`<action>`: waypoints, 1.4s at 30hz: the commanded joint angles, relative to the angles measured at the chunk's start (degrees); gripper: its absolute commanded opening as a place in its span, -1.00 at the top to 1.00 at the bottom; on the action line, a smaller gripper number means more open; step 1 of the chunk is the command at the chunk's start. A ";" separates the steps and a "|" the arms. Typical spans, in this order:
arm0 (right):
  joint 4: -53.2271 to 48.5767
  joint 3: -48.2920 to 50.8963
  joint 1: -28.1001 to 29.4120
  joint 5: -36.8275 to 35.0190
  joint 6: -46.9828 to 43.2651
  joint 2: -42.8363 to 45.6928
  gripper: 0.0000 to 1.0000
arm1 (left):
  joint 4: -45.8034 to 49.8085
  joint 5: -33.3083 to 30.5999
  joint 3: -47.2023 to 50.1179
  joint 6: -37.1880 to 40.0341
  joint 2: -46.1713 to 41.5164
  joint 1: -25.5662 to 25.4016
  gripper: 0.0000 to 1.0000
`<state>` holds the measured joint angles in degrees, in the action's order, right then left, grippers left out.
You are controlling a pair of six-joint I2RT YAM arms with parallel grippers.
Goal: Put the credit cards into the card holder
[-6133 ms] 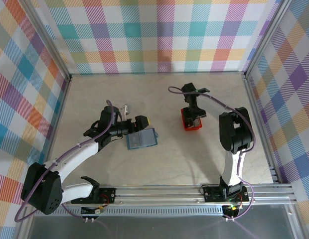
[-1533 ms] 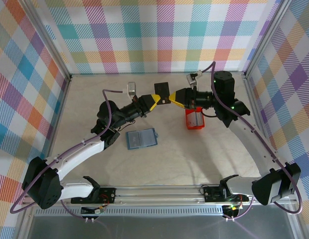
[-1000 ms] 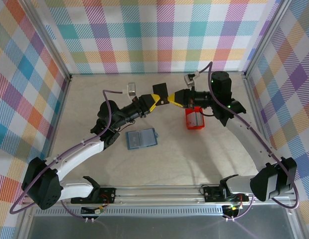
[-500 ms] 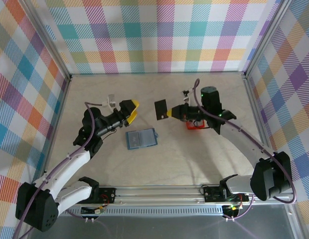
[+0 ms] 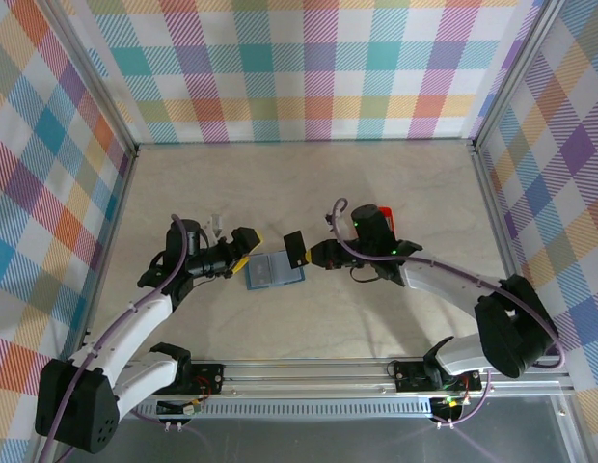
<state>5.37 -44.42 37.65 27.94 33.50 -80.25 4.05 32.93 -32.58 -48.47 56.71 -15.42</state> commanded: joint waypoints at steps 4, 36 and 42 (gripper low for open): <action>9.33 0.56 3.83 -6.21 4.60 -6.06 1.00 | 6.11 -2.86 0.30 7.57 3.62 1.00 -0.76; 18.87 -2.31 8.32 -9.14 10.34 -20.57 1.00 | 6.41 -9.24 1.62 17.51 16.94 2.30 -0.05; 19.11 -2.70 8.34 -8.79 10.27 -21.52 1.00 | 4.66 -8.65 2.45 17.66 17.98 2.32 0.07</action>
<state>22.48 -45.50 45.52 18.83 43.31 -100.60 8.86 24.47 -31.29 -31.83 73.95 -13.93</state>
